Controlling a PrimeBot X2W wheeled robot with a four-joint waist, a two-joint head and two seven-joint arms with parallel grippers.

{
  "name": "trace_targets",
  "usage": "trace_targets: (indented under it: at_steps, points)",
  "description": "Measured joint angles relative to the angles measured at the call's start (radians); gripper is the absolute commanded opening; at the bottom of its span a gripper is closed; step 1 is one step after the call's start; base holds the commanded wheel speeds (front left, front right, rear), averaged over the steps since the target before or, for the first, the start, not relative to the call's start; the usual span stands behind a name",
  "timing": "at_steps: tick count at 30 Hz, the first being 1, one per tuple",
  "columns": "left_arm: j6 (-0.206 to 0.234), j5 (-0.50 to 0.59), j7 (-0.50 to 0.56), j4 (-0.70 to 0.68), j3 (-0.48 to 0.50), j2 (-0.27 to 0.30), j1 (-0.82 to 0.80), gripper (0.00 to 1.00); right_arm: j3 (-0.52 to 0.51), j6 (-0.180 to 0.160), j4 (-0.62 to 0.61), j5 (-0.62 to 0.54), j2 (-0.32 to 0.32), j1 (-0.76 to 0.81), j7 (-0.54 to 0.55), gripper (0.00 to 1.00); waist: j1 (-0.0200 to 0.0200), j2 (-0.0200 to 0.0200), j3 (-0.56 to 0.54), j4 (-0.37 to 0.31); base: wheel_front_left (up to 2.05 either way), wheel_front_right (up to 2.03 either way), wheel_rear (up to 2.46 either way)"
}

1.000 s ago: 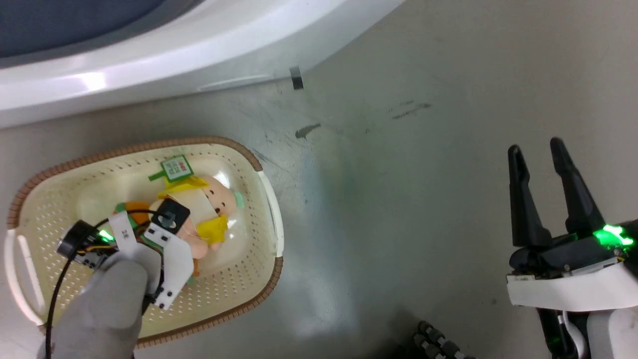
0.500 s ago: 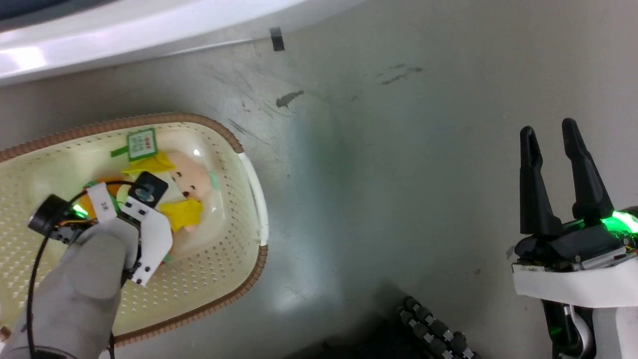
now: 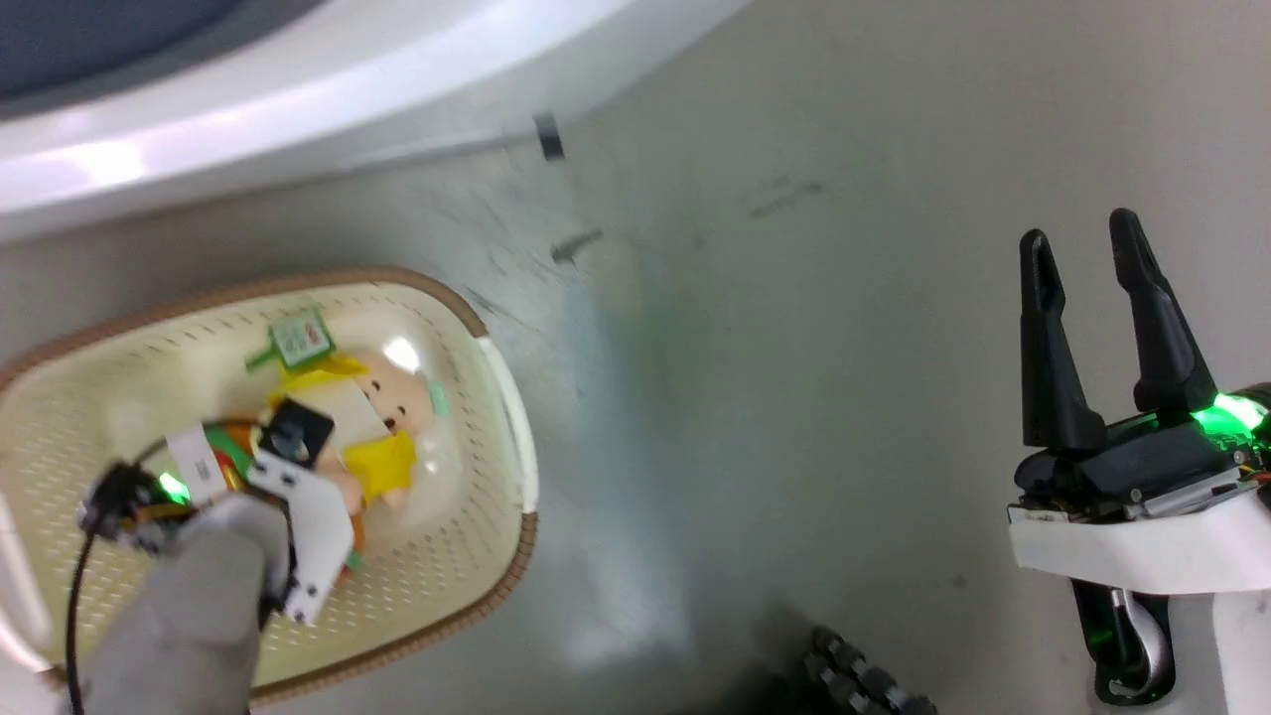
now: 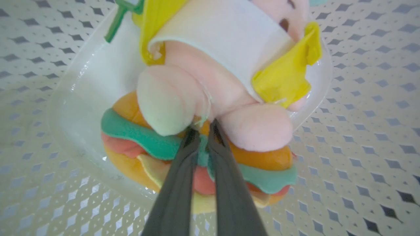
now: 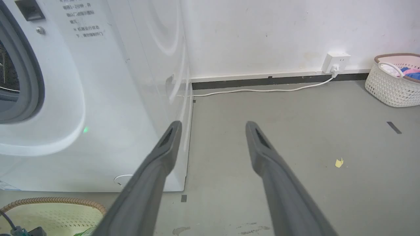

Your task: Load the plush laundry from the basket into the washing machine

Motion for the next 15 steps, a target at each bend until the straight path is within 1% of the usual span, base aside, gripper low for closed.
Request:
trace_targets:
  at_steps: [6,10,15]
  points:
    - [0.010,-0.034,-0.084,0.009,0.009,-0.064,0.093,0.00,-0.037,0.000,0.025,-0.060,0.000,0.026,0.000,1.00,0.0000,-0.0001,-0.133,0.049,0.00,0.00,0.00]
    - [0.010,-0.066,-0.170,0.006,0.022,-0.105,0.147,0.00,-0.048,0.000,0.045,-0.095,0.000,0.063,0.000,1.00,-0.0001,0.0000,-0.227,0.088,0.00,0.00,0.00]
    - [0.014,-0.079,-0.235,-0.031,0.026,-0.131,0.212,0.00,-0.057,0.000,0.060,-0.128,0.000,0.100,0.000,1.00,-0.0002,0.0000,-0.343,0.141,0.00,0.00,0.00]
